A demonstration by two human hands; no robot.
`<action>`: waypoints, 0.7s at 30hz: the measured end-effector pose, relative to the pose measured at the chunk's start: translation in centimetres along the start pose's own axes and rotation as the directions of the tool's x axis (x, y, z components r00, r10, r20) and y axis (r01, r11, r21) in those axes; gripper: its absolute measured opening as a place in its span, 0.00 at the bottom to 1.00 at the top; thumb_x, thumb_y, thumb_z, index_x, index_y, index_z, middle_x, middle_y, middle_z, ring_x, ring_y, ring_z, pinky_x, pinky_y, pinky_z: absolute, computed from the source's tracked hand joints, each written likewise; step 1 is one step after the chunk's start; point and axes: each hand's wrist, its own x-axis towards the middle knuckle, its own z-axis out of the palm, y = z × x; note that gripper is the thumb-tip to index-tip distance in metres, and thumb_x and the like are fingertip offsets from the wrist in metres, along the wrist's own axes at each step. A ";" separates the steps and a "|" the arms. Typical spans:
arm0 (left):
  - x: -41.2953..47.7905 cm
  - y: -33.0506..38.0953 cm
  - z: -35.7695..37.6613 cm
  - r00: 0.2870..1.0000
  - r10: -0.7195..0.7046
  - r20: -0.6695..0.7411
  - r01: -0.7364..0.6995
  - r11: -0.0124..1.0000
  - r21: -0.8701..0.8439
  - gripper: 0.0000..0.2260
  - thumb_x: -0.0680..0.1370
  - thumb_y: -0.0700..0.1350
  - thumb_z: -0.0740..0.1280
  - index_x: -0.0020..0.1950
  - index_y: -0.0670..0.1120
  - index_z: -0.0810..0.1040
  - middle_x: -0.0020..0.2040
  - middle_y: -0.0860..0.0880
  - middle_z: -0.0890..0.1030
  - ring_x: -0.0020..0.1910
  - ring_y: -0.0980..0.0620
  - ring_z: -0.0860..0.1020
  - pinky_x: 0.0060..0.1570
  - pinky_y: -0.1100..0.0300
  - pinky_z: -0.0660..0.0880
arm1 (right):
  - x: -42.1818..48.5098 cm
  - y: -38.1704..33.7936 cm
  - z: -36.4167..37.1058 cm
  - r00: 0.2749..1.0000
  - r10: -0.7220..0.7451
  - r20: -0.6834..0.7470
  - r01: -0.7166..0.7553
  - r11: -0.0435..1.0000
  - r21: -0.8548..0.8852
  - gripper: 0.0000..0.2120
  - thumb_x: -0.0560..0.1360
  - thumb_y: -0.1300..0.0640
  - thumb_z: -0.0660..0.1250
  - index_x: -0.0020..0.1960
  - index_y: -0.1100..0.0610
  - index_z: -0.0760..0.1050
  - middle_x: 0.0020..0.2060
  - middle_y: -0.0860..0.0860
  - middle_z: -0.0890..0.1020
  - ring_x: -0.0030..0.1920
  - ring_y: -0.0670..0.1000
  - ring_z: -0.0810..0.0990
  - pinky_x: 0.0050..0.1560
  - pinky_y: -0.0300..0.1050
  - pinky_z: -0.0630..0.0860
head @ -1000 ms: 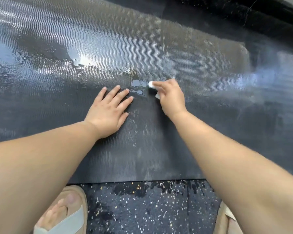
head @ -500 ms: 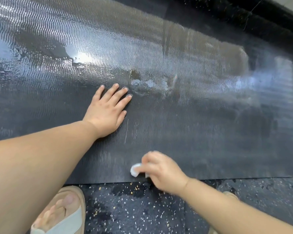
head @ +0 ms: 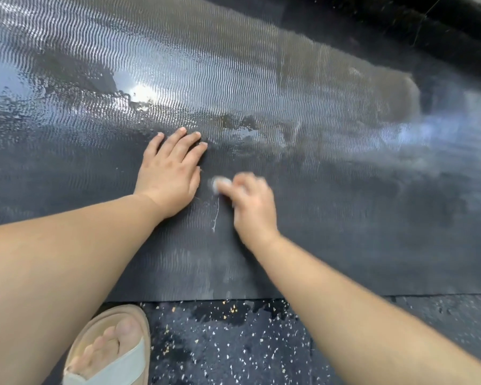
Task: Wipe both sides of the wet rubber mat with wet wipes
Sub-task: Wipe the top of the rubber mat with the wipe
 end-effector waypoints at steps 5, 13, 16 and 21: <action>-0.1 -0.3 -0.1 0.999 0.010 0.045 -0.012 0.999 0.038 0.20 0.79 0.46 0.59 0.71 0.45 0.69 0.73 0.46 0.66 0.74 0.44 0.60 0.71 0.46 0.49 | -10.2 0.0 -2.3 0.880 -0.283 0.381 0.281 0.958 0.062 0.21 0.64 0.70 0.61 0.46 0.48 0.81 0.39 0.49 0.77 0.36 0.54 0.75 0.37 0.44 0.75; 0.0 -0.3 -0.4 1.000 0.002 0.018 -0.002 1.000 0.008 0.20 0.79 0.46 0.58 0.70 0.44 0.70 0.71 0.45 0.69 0.72 0.43 0.62 0.71 0.46 0.52 | 5.8 1.5 -2.0 1.000 0.020 0.021 -0.023 0.988 0.155 0.16 0.72 0.70 0.62 0.54 0.57 0.81 0.41 0.55 0.73 0.45 0.61 0.76 0.49 0.50 0.73; 0.3 -0.5 -0.8 0.999 -0.034 -0.021 0.033 0.999 -0.025 0.22 0.75 0.46 0.56 0.66 0.42 0.74 0.66 0.42 0.73 0.68 0.39 0.68 0.66 0.46 0.59 | 10.9 1.6 -0.3 0.980 0.195 -0.033 -0.191 0.976 0.108 0.16 0.76 0.65 0.61 0.61 0.54 0.78 0.47 0.52 0.72 0.54 0.58 0.74 0.57 0.44 0.69; 1.0 -0.5 -0.9 0.994 -0.101 -0.040 0.098 0.992 -0.084 0.22 0.74 0.46 0.55 0.66 0.44 0.75 0.66 0.43 0.74 0.67 0.40 0.67 0.64 0.47 0.58 | 4.9 -1.3 0.9 0.999 0.037 -0.016 -0.037 0.999 0.032 0.17 0.70 0.69 0.63 0.51 0.54 0.83 0.45 0.58 0.79 0.43 0.61 0.75 0.46 0.53 0.73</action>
